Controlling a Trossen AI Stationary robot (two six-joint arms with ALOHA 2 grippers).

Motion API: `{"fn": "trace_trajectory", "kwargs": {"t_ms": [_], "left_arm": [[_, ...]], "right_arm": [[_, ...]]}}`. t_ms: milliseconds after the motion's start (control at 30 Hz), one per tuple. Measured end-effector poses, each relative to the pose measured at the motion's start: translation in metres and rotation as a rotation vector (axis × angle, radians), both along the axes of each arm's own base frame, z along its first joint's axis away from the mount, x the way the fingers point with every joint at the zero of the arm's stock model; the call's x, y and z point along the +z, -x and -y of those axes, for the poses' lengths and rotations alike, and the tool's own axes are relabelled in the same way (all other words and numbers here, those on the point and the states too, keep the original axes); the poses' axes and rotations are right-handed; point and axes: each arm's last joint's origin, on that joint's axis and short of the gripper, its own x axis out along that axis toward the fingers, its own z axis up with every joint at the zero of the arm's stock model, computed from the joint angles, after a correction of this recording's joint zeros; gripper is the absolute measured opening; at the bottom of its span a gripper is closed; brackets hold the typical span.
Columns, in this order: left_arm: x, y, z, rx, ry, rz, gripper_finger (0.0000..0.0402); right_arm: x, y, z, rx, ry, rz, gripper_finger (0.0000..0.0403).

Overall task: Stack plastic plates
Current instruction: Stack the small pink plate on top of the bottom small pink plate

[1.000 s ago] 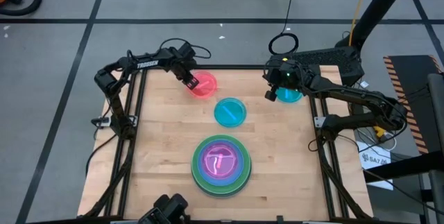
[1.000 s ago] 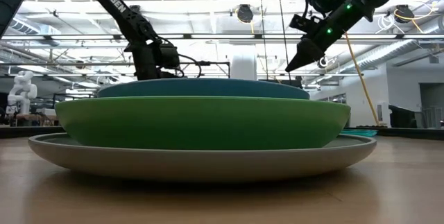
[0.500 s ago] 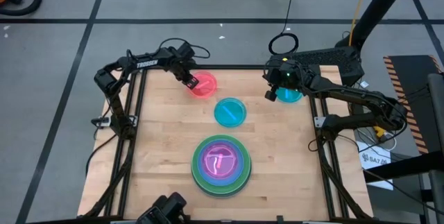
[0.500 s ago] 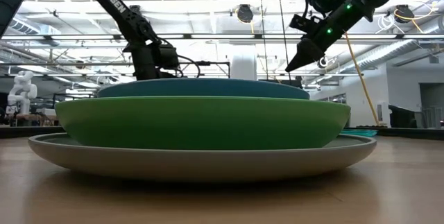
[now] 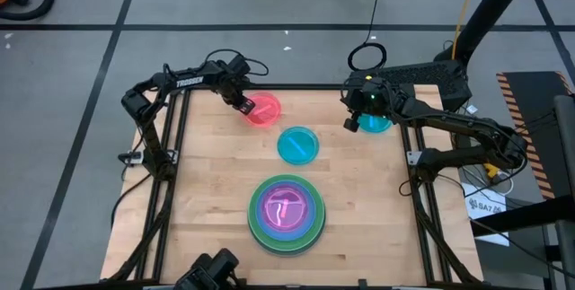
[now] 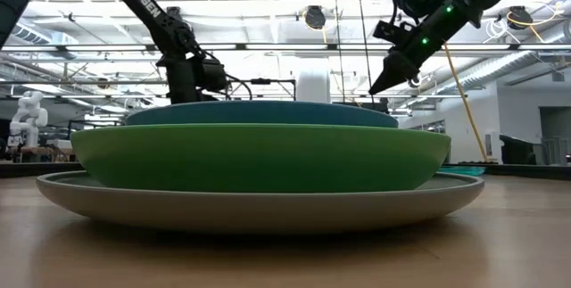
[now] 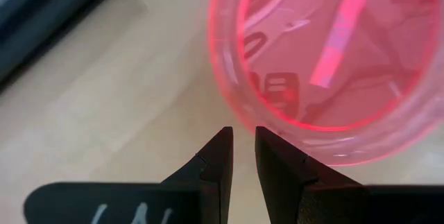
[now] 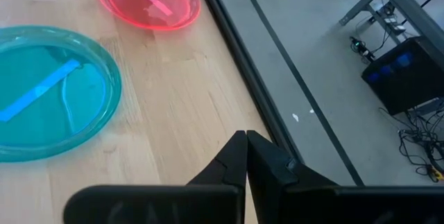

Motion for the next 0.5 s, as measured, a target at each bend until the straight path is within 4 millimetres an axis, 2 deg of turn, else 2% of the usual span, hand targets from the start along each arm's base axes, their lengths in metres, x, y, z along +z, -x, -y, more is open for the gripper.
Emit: {"fn": "trace_trajectory", "kwargs": {"t_ms": [167, 500], "left_arm": [[0.0001, 0.0004, -0.0019, 0.019, -0.044, -0.033, 0.0067], [-0.0008, 0.0039, 0.0033, 0.05, 0.062, -0.019, 0.0068]], "right_arm": [[0.0001, -0.0001, 0.0001, -0.001, 0.001, 0.002, 0.0004], [0.0083, -0.0044, 0.003, 0.028, 0.094, 0.055, 0.0004]]}}
